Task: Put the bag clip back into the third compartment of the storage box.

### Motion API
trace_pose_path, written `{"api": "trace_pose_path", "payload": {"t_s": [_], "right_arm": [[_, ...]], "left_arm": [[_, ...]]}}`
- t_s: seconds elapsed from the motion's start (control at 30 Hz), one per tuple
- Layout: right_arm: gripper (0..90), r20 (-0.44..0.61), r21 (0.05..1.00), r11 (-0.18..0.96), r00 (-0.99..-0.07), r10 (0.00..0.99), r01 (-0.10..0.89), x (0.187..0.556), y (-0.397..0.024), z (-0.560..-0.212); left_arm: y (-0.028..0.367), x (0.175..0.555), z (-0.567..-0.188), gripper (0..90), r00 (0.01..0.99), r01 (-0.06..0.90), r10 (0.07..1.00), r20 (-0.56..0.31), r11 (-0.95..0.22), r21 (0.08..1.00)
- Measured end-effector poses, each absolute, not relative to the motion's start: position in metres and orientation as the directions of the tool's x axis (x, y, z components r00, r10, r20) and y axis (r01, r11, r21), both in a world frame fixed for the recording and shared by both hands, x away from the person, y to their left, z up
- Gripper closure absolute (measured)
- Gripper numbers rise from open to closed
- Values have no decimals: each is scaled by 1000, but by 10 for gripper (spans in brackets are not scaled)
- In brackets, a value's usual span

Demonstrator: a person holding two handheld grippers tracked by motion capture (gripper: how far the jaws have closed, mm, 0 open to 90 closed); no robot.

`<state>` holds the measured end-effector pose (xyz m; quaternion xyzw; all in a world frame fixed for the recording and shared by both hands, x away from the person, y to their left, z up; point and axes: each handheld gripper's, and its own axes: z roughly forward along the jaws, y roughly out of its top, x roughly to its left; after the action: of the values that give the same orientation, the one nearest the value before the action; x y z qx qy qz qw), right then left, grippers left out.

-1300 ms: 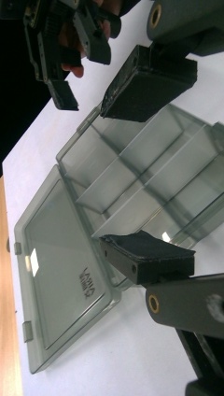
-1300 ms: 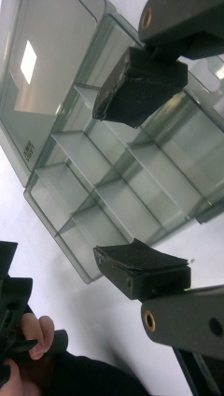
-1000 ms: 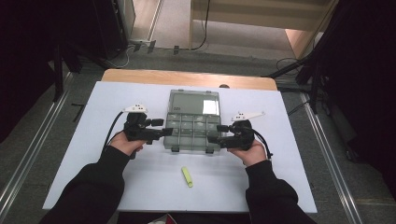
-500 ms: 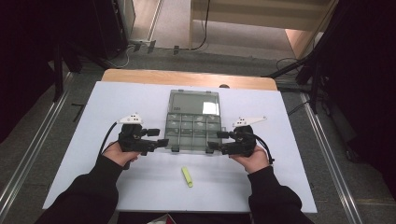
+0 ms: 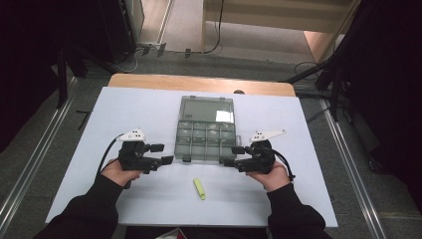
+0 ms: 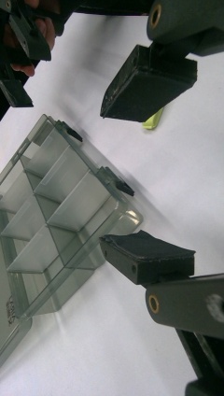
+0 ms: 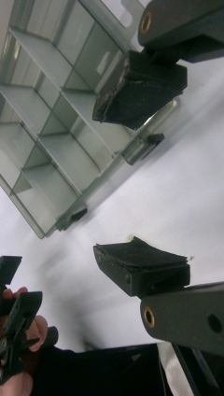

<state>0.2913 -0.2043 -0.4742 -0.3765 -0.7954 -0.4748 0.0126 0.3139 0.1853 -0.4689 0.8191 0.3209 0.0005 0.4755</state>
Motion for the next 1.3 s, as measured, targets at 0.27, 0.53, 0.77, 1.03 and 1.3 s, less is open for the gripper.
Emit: {"api": "trace_pose_path", "payload": {"t_s": [0.27,0.53,0.77,1.03,1.3], "right_arm": [[317,380,743,280,-727,572,608,281,-206,-479],[318,380,731,306,-737,559,609,273,-202,-482],[318,376,725,332,-751,543,604,270,-194,-484],[318,362,715,366,-763,535,596,274,-184,-484],[318,356,715,388,-781,513,582,274,-173,-483]], "left_arm": [[189,304,-470,318,799,514,530,-284,-357,780],[194,297,-471,318,795,516,536,-285,-351,781],[197,292,-474,317,791,523,542,-283,-360,773],[204,286,-474,302,790,520,546,-279,-355,777],[208,283,-478,301,777,537,563,-280,-361,763]]}}
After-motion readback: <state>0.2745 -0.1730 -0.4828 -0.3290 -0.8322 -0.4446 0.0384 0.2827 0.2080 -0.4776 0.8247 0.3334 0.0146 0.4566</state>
